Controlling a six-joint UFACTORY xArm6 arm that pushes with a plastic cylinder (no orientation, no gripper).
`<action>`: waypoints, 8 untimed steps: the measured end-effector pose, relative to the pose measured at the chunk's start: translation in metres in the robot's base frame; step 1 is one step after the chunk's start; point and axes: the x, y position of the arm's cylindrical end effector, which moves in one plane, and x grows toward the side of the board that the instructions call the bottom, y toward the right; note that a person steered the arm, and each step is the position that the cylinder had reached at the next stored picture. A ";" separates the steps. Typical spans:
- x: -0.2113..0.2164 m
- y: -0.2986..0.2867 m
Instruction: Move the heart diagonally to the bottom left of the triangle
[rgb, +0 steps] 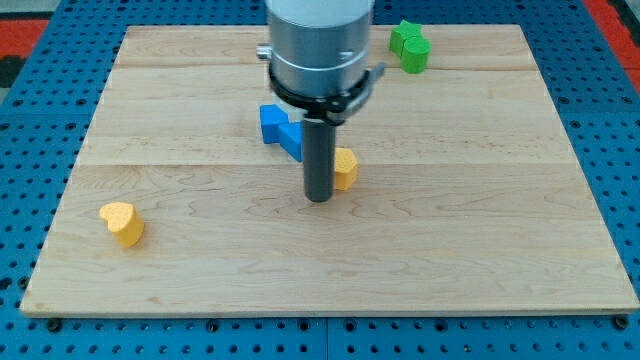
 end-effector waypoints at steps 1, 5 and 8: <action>0.025 -0.012; 0.058 -0.170; 0.053 -0.221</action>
